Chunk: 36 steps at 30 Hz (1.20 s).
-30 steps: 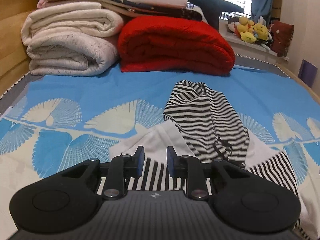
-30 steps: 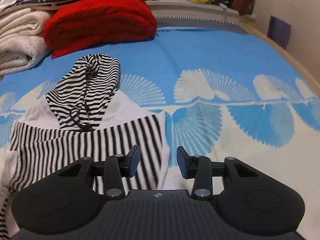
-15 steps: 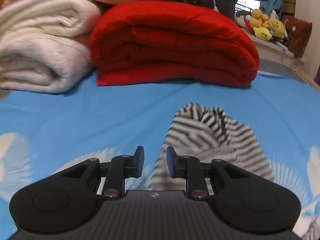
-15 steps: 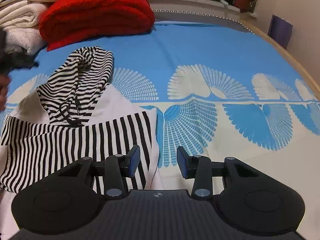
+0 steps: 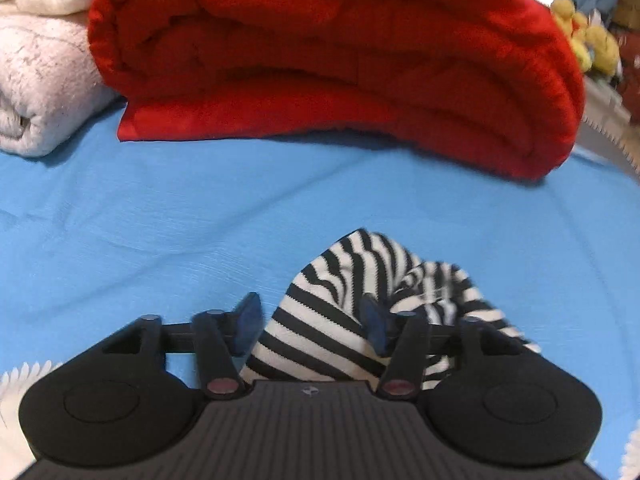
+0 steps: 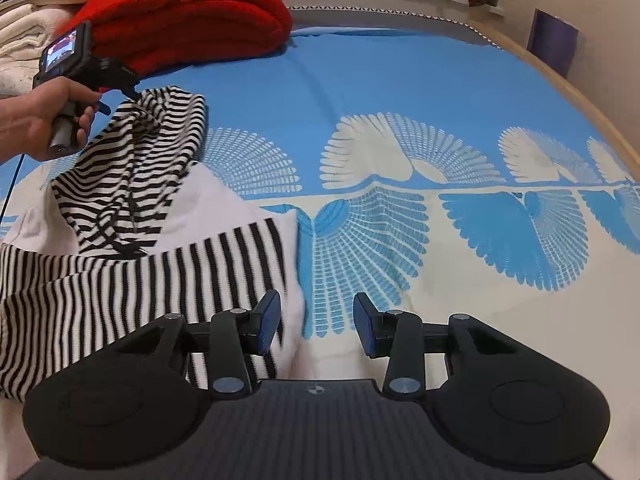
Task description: Fold small clothes
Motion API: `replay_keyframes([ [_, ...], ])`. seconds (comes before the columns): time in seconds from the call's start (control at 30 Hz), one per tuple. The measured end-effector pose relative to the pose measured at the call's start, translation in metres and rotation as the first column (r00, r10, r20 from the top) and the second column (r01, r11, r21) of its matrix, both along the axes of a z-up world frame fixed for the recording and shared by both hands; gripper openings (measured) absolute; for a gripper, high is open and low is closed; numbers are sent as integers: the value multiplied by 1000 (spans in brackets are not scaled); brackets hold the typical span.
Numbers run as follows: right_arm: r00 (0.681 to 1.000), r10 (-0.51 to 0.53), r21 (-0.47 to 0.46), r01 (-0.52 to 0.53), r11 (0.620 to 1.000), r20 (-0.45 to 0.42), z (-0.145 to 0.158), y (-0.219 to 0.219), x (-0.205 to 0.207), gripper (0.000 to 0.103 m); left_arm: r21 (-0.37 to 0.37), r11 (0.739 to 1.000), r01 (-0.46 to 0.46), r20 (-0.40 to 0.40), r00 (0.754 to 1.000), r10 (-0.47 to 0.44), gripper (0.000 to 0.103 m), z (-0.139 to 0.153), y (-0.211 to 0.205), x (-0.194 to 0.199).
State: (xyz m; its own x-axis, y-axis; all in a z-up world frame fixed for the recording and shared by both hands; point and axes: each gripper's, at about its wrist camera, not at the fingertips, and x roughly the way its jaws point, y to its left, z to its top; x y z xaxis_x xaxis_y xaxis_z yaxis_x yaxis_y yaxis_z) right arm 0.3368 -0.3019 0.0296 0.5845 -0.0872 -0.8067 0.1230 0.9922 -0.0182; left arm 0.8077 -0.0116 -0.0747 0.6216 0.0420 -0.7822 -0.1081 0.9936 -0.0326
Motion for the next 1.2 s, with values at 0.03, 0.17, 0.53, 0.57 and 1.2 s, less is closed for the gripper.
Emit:
replay_keyframes([
  [0.03,1000,-3,-3,3,1000,-5,-1,-2,1,42,15,1000,19,-13,1000,-19,4,-2,-1,0],
  [0.17,1000,-23,6,23,1000,3,2,-9,2,42,53,994,100,51,993,-103,4,17,-2,-35],
  [0.53,993,-75,95,66,993,95,35,-15,-15,41,130,783,608,234,749,-620,4,123,-6,-370],
  [0.57,990,-90,104,79,991,109,38,-16,-17,41,136,749,649,208,720,-662,5,121,-2,-411],
  [1.2,995,-38,458,77,886,-94,-1,11,-14,41,-567,793,-222,-253,963,89,39,13,132,-429],
])
